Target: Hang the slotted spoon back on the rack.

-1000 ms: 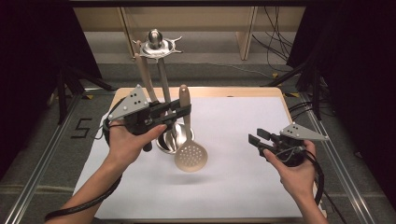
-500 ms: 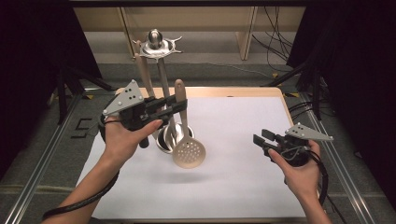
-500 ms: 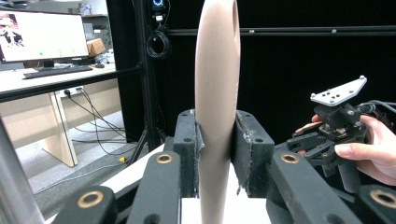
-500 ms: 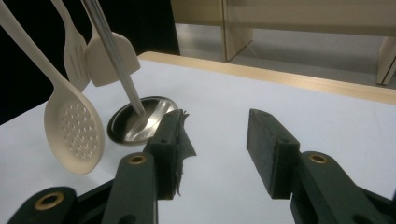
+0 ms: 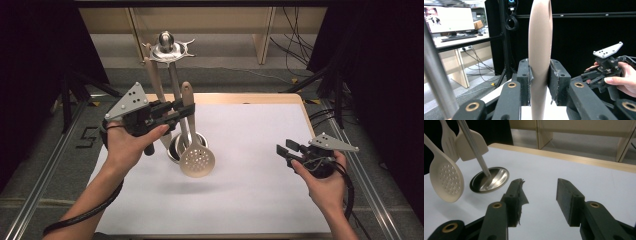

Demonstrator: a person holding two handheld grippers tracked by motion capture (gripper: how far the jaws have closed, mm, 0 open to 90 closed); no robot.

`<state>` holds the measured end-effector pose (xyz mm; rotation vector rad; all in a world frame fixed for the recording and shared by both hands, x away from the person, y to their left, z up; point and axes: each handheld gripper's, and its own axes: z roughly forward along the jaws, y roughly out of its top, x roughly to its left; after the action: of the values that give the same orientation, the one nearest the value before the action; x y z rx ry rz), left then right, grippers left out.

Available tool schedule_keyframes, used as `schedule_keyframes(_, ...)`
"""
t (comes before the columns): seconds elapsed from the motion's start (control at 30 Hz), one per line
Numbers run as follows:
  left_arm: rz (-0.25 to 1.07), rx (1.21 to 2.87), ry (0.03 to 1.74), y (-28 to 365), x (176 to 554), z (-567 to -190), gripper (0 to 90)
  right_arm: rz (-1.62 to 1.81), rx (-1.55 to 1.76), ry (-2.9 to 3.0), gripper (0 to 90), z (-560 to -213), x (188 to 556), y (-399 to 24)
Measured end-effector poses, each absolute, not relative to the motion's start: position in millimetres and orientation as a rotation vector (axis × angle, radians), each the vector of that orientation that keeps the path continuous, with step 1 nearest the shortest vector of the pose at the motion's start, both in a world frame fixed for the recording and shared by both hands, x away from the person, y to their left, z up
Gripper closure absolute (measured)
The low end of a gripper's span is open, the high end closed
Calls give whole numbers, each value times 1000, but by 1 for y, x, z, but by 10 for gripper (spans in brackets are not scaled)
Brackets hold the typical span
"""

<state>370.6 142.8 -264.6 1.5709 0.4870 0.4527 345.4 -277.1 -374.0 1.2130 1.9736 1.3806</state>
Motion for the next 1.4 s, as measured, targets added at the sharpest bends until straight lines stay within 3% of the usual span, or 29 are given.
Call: schedule_keyframes(1.4,484,1597,514,166,387,-252,719,1363,1261,1986,557,-380,344,-275)
